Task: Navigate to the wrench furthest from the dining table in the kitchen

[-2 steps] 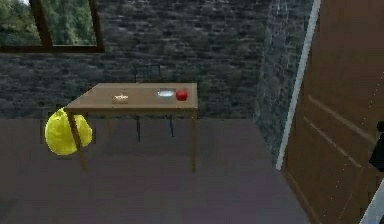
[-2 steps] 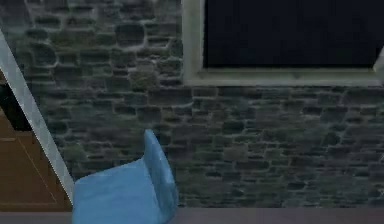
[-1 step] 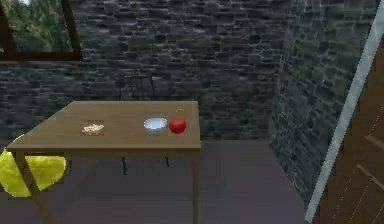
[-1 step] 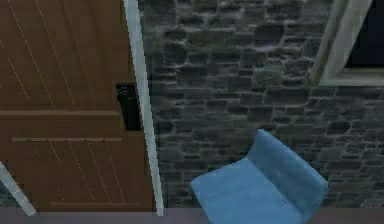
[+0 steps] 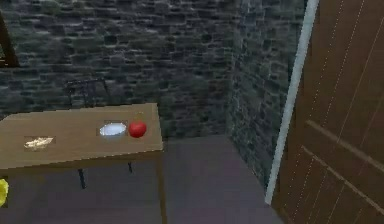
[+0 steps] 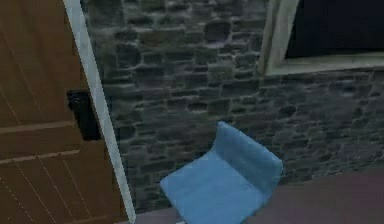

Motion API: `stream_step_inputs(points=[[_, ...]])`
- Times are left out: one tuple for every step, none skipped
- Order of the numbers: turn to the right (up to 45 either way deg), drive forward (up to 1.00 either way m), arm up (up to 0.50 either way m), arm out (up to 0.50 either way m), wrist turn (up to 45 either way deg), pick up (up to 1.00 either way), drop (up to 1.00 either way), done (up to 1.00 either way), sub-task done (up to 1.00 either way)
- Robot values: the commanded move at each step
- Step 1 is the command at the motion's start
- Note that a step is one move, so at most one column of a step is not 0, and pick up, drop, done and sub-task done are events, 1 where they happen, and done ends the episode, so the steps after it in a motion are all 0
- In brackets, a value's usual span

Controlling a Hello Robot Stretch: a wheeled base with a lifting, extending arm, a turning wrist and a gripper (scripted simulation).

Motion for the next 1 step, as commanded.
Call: stream_step_inputs(points=[[0.0,0.30,0.00,0.00,0.0,0.00,0.00,0.00,0.00]])
